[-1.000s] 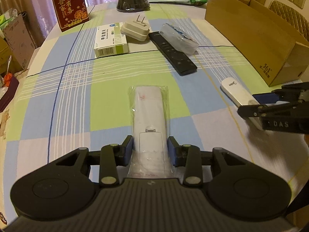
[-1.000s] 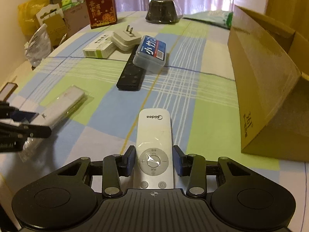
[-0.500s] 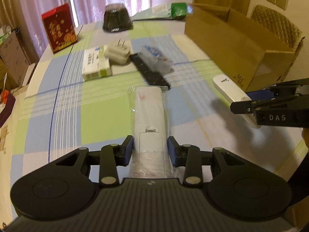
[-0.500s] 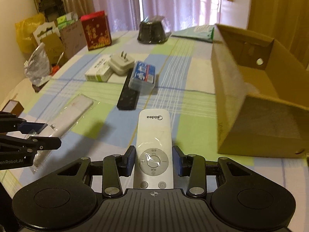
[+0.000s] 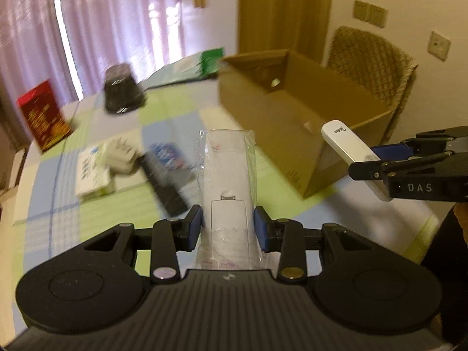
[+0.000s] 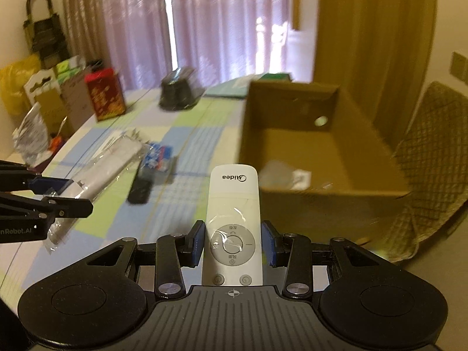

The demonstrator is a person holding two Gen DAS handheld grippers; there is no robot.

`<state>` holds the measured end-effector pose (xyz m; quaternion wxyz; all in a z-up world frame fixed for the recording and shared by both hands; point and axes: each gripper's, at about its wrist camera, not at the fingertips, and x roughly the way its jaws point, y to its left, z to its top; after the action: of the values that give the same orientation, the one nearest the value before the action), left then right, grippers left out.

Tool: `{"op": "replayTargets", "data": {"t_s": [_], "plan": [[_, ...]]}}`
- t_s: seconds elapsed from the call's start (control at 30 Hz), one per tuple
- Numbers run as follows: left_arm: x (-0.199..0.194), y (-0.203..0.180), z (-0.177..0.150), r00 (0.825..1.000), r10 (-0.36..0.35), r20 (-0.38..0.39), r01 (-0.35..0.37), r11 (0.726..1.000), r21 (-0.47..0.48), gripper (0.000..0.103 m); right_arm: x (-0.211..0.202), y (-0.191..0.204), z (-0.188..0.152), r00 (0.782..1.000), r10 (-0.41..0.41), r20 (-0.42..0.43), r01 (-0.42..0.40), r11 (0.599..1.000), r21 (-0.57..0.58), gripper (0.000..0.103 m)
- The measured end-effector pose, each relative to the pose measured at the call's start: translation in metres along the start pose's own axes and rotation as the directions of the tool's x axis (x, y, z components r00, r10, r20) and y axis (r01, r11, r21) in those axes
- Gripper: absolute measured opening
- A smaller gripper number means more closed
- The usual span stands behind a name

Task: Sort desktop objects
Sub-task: 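Lift and carry both remotes over the cardboard box with both tools, then open the left tool to drop the bagged remote while the right drops the Midea remote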

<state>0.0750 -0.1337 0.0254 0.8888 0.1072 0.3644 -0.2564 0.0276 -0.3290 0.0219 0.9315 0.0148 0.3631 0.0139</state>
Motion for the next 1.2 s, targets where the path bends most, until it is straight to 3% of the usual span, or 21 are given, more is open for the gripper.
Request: {"op": "replayTargets", "data": {"t_s": [0.4,0.63,0.87,1.2], "plan": [[0.03,-0.07,0.085,0.989,-0.123,0.085,0.114,0.988,0.102,0.033,-0.009,-0.074,0.047,0.992,-0.089,0.085,0.087,0.996,0.031,0.04],[0.074,-0.096,0.12,0.988,-0.146,0.059,0.138,0.982,0.129,0.033,0.011,-0.104,0.068,0.991,-0.091,0.097,0.086,0.995,0.058,0.04],[0.117,-0.109,0.131,0.991,-0.137,0.007,0.134,0.977,0.168,0.033,0.035,-0.129,0.073,0.992,-0.101,0.076,0.092,0.99,0.11,0.04],[0.151,-0.112,0.12,0.992,-0.116,-0.054,0.124,0.971,0.205,0.033,0.057,-0.139,0.061,0.995,-0.091,0.03,0.086,0.988,0.127,0.04]]}}
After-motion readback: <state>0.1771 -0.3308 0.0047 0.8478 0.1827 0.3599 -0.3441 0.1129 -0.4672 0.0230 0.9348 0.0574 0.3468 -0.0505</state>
